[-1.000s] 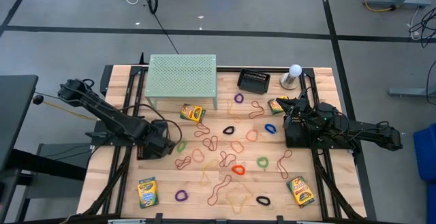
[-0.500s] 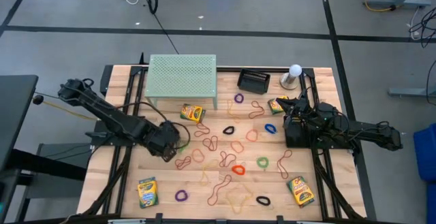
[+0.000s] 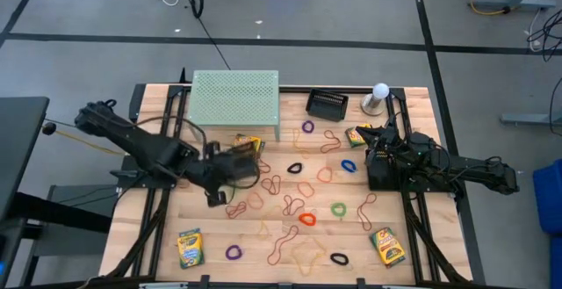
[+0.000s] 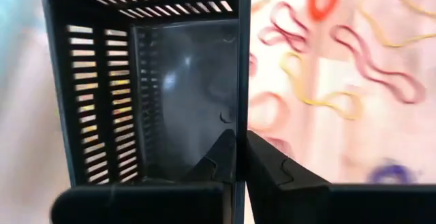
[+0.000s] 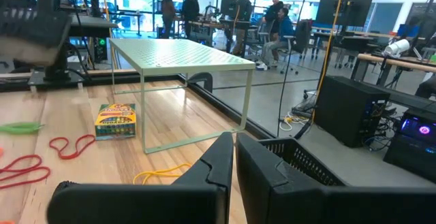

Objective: Pick & Place Office Desk Supplies
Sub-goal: Put the left black bin on the shelf

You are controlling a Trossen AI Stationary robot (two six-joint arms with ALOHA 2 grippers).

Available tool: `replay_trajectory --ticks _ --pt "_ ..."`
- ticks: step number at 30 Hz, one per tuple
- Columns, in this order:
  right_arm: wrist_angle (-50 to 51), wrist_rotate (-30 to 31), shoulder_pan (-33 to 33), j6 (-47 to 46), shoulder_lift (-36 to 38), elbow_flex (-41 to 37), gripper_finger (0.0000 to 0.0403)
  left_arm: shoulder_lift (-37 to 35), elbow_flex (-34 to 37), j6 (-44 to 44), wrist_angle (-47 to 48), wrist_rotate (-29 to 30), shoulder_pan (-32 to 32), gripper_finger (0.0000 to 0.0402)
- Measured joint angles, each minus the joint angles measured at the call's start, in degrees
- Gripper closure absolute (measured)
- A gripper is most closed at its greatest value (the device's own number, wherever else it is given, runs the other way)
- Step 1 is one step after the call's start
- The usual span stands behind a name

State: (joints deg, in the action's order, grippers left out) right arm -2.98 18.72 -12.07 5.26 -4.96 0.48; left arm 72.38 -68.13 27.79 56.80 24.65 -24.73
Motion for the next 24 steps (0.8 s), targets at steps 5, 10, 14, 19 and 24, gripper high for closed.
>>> replay_trajectory --ticks 5,10,14,19,24 --pt "0.0 0.0 0.0 0.0 0.0 0.0 0.0373 0.0 -8.3 -13.6 6.6 4.0 4.4 0.0384" --pt "0.0 0.0 0.0 0.0 0.0 0.0 0.0373 -0.6 -11.9 -29.2 10.0 4.1 13.8 0.0384" --pt "0.0 0.0 0.0 0.0 0.0 0.0 0.0373 -1.6 -11.9 -42.6 13.3 3.7 25.5 0.0384" --pt "0.0 0.0 0.0 0.0 0.0 0.0 0.0373 -2.4 -11.9 -59.1 11.4 -2.0 43.5 0.0384" --pt "0.0 0.0 0.0 0.0 0.0 0.0 0.0373 -1.6 -11.9 -71.0 6.1 -10.9 59.5 0.0385"
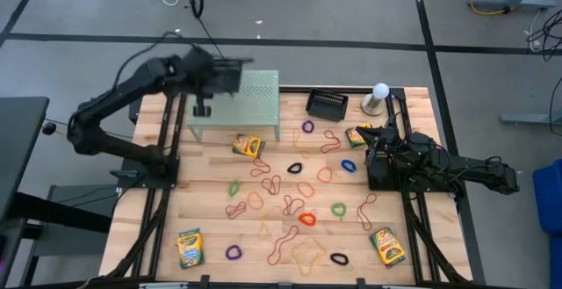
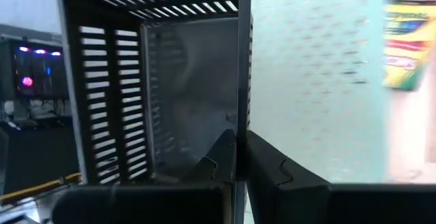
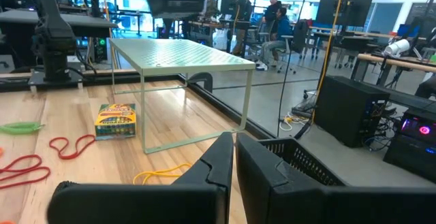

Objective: Pick & Place Office Desk Supplies
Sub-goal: Put the left black bin on the shelf

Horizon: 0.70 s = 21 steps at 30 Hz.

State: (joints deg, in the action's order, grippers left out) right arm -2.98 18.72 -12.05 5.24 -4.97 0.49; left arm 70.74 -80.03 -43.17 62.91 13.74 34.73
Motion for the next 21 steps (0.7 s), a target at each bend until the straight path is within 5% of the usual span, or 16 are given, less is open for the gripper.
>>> replay_trajectory --ticks 7,21 --pt "0.0 0.0 0.0 0.0 0.0 0.0 0.0373 2.9 0.0 -5.4 0.3 -5.1 9.9 0.0385" --pt "0.0 0.0 0.0 0.0 0.0 0.0 0.0373 3.9 7.3 -8.7 -4.2 -5.8 13.4 0.0385"
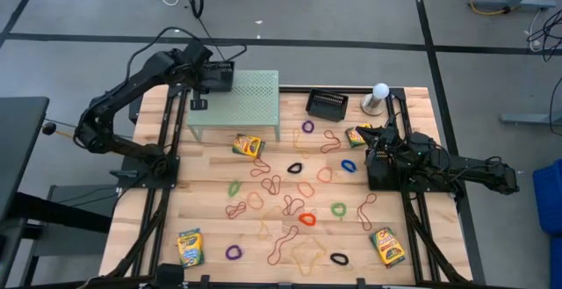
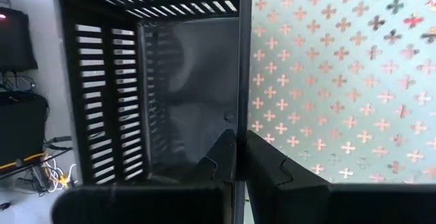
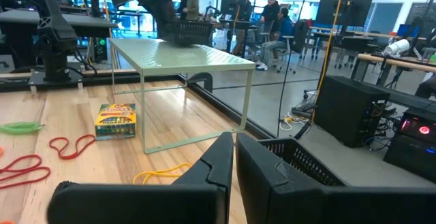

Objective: Pick & Place Office Desk Supplies
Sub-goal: Put the left black bin on the shelf

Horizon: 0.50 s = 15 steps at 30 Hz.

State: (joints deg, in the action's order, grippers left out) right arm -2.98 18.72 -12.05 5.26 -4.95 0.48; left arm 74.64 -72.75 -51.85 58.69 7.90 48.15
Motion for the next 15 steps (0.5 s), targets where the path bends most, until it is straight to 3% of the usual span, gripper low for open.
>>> replay_trajectory --ticks 15 --pt "0.0 0.0 0.0 0.0 0.0 0.0 0.0373 0.0 0.0 3.1 0.8 1.2 -0.1 0.0353"
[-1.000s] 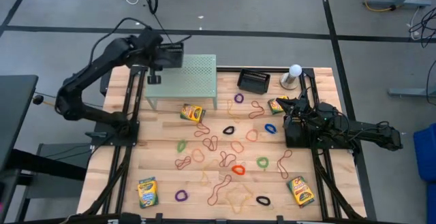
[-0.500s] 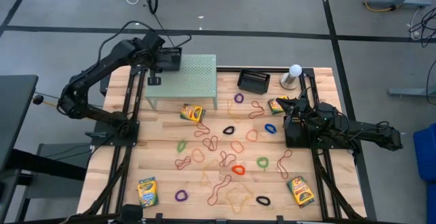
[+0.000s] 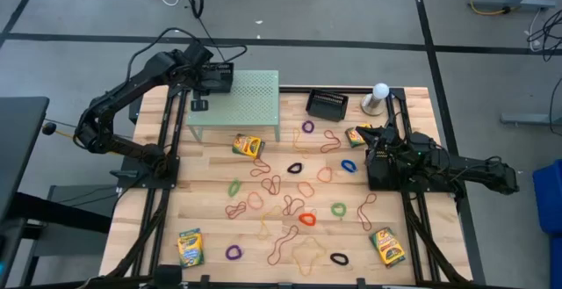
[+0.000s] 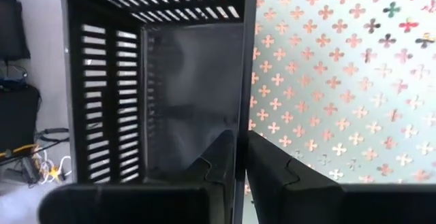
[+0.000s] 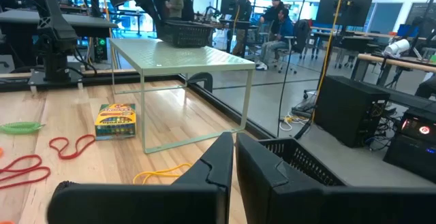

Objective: Pick & Place Office Desk Supplies
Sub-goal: Put the left black bin on the shelf

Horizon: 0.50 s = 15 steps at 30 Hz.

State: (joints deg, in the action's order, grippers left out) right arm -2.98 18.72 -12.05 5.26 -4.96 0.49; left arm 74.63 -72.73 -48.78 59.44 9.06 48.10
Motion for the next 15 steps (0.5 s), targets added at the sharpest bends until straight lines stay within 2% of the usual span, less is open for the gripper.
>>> replay_trajectory --ticks 15 --pt "0.0 0.0 0.0 0.0 0.0 0.0 0.0373 0.0 0.0 3.2 -1.0 2.1 -0.1 0.0316"
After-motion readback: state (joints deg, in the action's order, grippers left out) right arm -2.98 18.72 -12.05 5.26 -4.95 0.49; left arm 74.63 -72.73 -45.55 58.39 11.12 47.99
